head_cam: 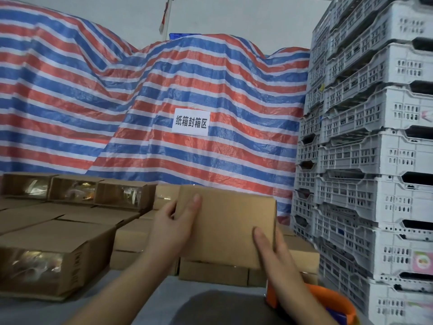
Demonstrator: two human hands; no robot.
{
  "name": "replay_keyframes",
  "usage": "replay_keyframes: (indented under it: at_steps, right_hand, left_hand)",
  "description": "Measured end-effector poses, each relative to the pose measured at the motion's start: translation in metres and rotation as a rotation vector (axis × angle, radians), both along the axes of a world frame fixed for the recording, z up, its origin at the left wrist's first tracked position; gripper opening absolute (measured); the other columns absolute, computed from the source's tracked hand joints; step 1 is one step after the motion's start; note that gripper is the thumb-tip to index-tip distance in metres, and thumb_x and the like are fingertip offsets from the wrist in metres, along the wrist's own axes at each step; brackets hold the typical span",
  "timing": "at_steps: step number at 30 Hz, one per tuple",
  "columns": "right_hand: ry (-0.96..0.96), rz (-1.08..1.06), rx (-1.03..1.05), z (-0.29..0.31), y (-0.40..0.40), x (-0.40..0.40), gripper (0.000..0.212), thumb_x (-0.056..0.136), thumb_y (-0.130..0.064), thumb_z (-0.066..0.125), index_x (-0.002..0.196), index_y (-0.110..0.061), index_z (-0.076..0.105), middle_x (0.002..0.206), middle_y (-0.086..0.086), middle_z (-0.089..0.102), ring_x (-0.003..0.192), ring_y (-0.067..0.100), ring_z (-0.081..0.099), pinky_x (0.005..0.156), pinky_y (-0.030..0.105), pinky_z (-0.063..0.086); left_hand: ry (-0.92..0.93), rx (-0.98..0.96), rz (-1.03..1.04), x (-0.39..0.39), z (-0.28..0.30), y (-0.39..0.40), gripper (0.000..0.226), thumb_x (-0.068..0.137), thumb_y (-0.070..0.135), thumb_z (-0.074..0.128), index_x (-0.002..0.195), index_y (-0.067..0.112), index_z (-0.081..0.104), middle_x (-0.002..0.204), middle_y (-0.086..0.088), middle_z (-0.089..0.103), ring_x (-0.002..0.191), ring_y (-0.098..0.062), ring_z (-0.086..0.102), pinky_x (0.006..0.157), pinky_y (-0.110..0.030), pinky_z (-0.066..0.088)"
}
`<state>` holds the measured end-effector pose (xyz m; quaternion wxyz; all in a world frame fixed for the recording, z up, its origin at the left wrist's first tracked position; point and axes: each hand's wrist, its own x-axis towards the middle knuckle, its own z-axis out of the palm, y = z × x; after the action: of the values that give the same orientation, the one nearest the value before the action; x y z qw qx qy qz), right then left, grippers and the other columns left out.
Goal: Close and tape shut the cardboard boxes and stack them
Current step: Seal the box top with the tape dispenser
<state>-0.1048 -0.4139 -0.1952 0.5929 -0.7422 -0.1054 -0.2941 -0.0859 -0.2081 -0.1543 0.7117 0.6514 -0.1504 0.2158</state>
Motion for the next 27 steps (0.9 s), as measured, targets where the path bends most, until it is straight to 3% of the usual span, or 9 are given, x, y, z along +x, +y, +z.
replay_keyframes:
  at_steps: [5, 7, 11, 17, 19, 21, 23, 25, 27]
  right_hand:
    - [-0.040, -0.060, 0.034, 0.074, -0.043, 0.046, 0.061, 0.083, -0.066, 0.060, 0.138, -0.042, 0.048, 0.119, -0.024, 0.064, 0.103, -0.007, 0.062, 0.090, 0.022, 0.047]
    - [0.001, -0.101, 0.049, 0.097, -0.065, 0.068, 0.056, 0.089, -0.061, 0.060, 0.138, -0.034, 0.053, 0.123, -0.011, 0.066, 0.108, 0.010, 0.065, 0.099, 0.039, 0.051]
    - [0.116, -0.112, 0.168, 0.130, -0.112, 0.116, 0.054, 0.085, -0.064, 0.064, 0.126, -0.029, 0.061, 0.115, 0.001, 0.070, 0.102, 0.030, 0.069, 0.093, 0.060, 0.054]
    - [0.249, -0.113, 0.231, 0.146, -0.180, 0.196, 0.043, 0.086, -0.064, 0.059, 0.112, -0.031, 0.066, 0.105, 0.006, 0.071, 0.096, 0.029, 0.066, 0.095, 0.053, 0.050]
    - [0.295, -0.117, 0.253, 0.141, -0.196, 0.219, 0.041, 0.086, -0.063, 0.061, 0.109, -0.029, 0.067, 0.094, 0.006, 0.073, 0.087, 0.027, 0.068, 0.074, 0.046, 0.059]
    - [0.366, -0.122, 0.266, 0.133, -0.209, 0.240, 0.041, 0.086, -0.063, 0.061, 0.106, -0.027, 0.065, 0.086, 0.007, 0.071, 0.081, 0.027, 0.067, 0.054, 0.039, 0.057]
    - [0.441, -0.128, 0.268, 0.124, -0.220, 0.260, 0.045, 0.085, -0.065, 0.060, 0.106, -0.025, 0.062, 0.092, 0.010, 0.067, 0.084, 0.030, 0.064, 0.061, 0.040, 0.054]
    - [0.497, -0.145, 0.283, 0.118, -0.229, 0.280, 0.045, 0.084, -0.065, 0.060, 0.105, -0.025, 0.059, 0.095, 0.012, 0.064, 0.087, 0.031, 0.061, 0.074, 0.042, 0.048]
    - [0.537, -0.160, 0.303, 0.116, -0.237, 0.297, 0.045, 0.083, -0.063, 0.063, 0.105, -0.024, 0.058, 0.099, 0.013, 0.062, 0.091, 0.032, 0.060, 0.080, 0.046, 0.046]
  left_hand:
    - [0.047, 0.018, -0.065, 0.061, 0.065, -0.045, 0.048, 0.086, 0.062, 0.057, 0.111, 0.021, 0.052, 0.096, 0.005, 0.057, 0.086, -0.014, 0.056, 0.062, -0.029, 0.042]
    - [0.081, 0.037, -0.102, 0.089, 0.086, -0.066, 0.048, 0.088, 0.059, 0.058, 0.112, 0.018, 0.049, 0.097, 0.002, 0.057, 0.088, -0.017, 0.057, 0.072, -0.036, 0.050]
    - [0.073, 0.114, -0.272, 0.143, 0.116, -0.102, 0.057, 0.092, 0.052, 0.057, 0.132, 0.013, 0.049, 0.116, -0.005, 0.063, 0.103, -0.025, 0.064, 0.096, -0.046, 0.052]
    - [-0.102, 0.529, -0.493, 0.225, 0.119, -0.148, 0.072, 0.084, 0.053, 0.065, 0.145, 0.028, 0.037, 0.124, 0.010, 0.058, 0.109, -0.009, 0.060, 0.090, -0.027, 0.051]
    - [-0.163, 0.640, -0.469, 0.252, 0.112, -0.163, 0.079, 0.082, 0.053, 0.068, 0.147, 0.033, 0.028, 0.127, 0.015, 0.052, 0.111, -0.003, 0.055, 0.088, -0.022, 0.048]
    - [-0.166, 0.687, -0.427, 0.278, 0.104, -0.178, 0.084, 0.080, 0.057, 0.070, 0.148, 0.035, 0.025, 0.133, 0.011, 0.050, 0.117, -0.009, 0.054, 0.098, -0.031, 0.047]
    - [-0.162, 0.703, -0.375, 0.302, 0.095, -0.190, 0.076, 0.079, 0.062, 0.069, 0.141, 0.035, 0.035, 0.130, 0.011, 0.054, 0.115, -0.008, 0.057, 0.098, -0.030, 0.048]
    - [-0.174, 0.733, -0.321, 0.320, 0.089, -0.201, 0.054, 0.078, 0.065, 0.066, 0.124, 0.043, 0.048, 0.115, 0.020, 0.059, 0.103, 0.001, 0.061, 0.082, -0.017, 0.048]
    - [-0.201, 0.760, -0.259, 0.337, 0.084, -0.210, 0.053, 0.078, 0.070, 0.061, 0.119, 0.038, 0.055, 0.109, 0.021, 0.061, 0.100, -0.003, 0.060, 0.078, -0.019, 0.045]
